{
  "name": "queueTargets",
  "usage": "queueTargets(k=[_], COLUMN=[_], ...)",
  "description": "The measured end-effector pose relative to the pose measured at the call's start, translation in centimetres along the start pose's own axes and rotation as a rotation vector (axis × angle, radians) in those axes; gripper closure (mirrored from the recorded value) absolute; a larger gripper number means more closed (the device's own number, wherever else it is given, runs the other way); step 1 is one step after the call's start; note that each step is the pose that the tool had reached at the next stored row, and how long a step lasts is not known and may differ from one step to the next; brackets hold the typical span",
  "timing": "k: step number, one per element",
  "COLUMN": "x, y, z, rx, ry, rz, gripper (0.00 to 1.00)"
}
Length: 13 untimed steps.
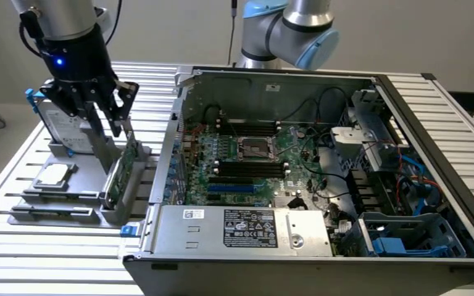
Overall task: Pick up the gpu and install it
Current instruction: 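Pick up the gpu and move the gpu toward the slot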
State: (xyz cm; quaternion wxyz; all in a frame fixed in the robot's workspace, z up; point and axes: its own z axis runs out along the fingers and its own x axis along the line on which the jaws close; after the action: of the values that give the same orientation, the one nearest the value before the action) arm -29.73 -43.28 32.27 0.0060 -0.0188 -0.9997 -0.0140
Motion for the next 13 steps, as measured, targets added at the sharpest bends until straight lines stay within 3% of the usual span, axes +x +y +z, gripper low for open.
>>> queueTargets(k=[13], x=[0.0], y=[-1.13], z=[2.35], rx=[-0.0004], ry=[-0.0025], rz=[0.020], gripper=[0.62])
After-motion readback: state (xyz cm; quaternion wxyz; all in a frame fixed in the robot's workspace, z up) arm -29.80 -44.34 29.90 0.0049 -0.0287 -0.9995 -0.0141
